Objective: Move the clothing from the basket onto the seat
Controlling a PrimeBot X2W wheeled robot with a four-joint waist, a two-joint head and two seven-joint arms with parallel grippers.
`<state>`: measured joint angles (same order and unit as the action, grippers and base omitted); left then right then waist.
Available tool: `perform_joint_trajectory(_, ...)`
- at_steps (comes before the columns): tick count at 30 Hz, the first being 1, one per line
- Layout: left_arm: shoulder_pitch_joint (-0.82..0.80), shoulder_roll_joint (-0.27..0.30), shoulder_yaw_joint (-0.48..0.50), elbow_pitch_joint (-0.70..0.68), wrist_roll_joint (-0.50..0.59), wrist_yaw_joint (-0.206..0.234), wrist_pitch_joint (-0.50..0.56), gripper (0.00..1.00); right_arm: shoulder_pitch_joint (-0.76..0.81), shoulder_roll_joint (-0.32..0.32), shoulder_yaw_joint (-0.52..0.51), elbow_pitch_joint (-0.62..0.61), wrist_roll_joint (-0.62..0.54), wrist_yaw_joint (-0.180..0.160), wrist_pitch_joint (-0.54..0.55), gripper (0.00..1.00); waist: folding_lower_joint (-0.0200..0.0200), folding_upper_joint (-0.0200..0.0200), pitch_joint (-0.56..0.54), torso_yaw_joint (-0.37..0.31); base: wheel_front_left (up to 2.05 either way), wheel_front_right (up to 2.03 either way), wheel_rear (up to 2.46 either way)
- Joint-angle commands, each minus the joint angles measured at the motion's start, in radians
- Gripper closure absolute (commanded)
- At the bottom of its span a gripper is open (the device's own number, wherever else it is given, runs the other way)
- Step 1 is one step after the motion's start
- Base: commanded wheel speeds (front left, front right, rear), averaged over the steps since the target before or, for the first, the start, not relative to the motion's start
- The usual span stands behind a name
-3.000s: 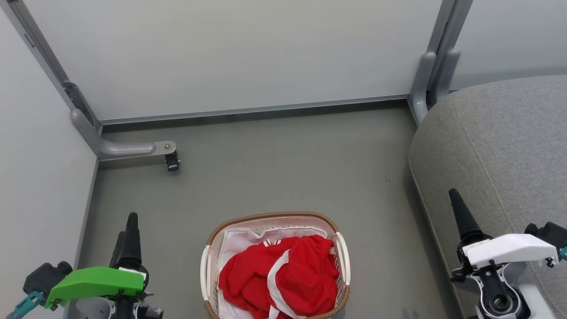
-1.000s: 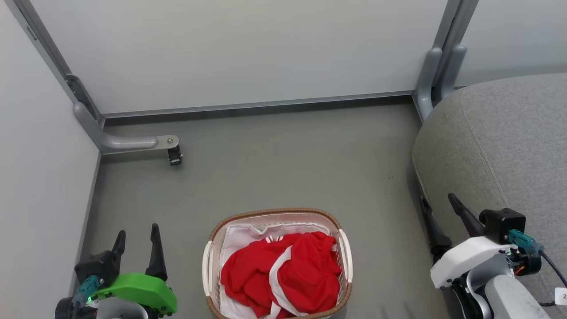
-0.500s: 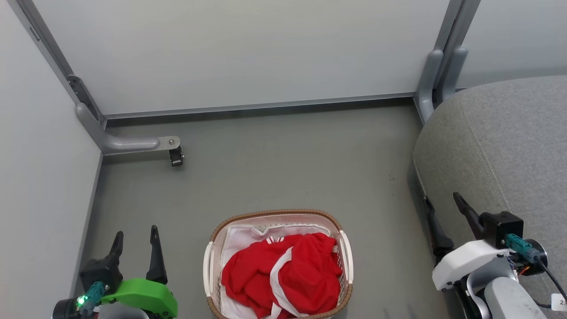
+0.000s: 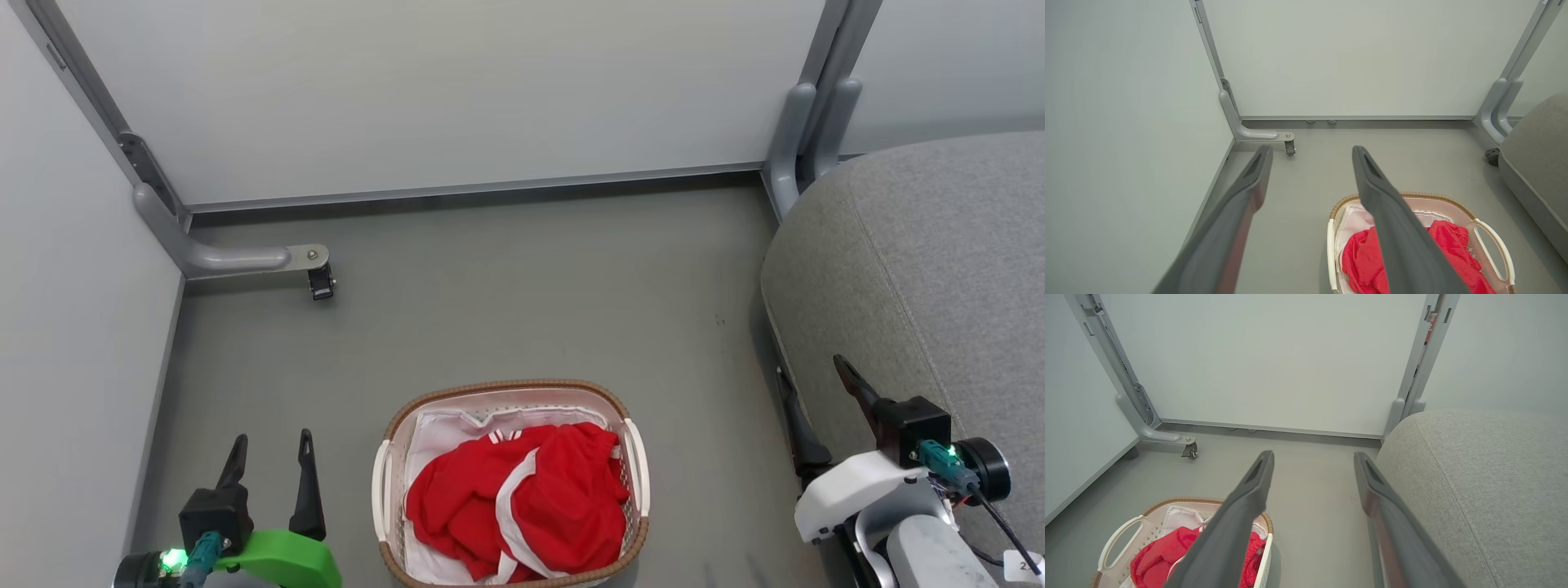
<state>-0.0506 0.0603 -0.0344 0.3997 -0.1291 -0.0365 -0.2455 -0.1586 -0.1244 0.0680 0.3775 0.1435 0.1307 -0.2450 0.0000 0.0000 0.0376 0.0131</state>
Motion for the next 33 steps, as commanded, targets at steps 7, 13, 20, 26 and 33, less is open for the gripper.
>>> perform_joint_trajectory(7,-0.073,-0.006,-0.045,0.028,0.067,-0.026,-0.018,0.0,-0.081,-0.011,0.02,-0.032,-0.056,0.0,-0.019,0.0,0.0,0.0,0.13,-0.037,0.0,0.0,0.0)
perform_joint_trajectory(13,-0.161,-0.008,-0.114,0.068,0.056,-0.044,-0.02,0.0,-0.15,-0.016,0.035,-0.068,-0.053,0.0,-0.022,0.0,0.0,0.0,0.264,-0.08,0.0,0.0,0.0)
perform_joint_trajectory(20,-0.292,-0.007,-0.234,0.183,-0.014,-0.078,-0.019,0.0,-0.229,-0.012,0.047,-0.11,-0.051,0.0,-0.022,0.0,0.0,0.0,0.421,-0.138,0.0,0.0,0.0)
perform_joint_trajectory(26,-0.404,-0.006,-0.322,0.303,-0.073,-0.089,-0.019,0.0,-0.28,-0.002,0.06,-0.147,-0.047,0.0,-0.022,0.0,0.0,0.0,0.533,-0.181,0.0,0.0,0.0)
perform_joint_trajectory(33,-0.509,-0.006,-0.386,0.462,-0.13,-0.094,-0.019,0.0,-0.317,0.015,0.076,-0.186,-0.048,0.0,-0.022,0.0,0.0,0.0,0.633,-0.226,0.0,0.0,0.0)
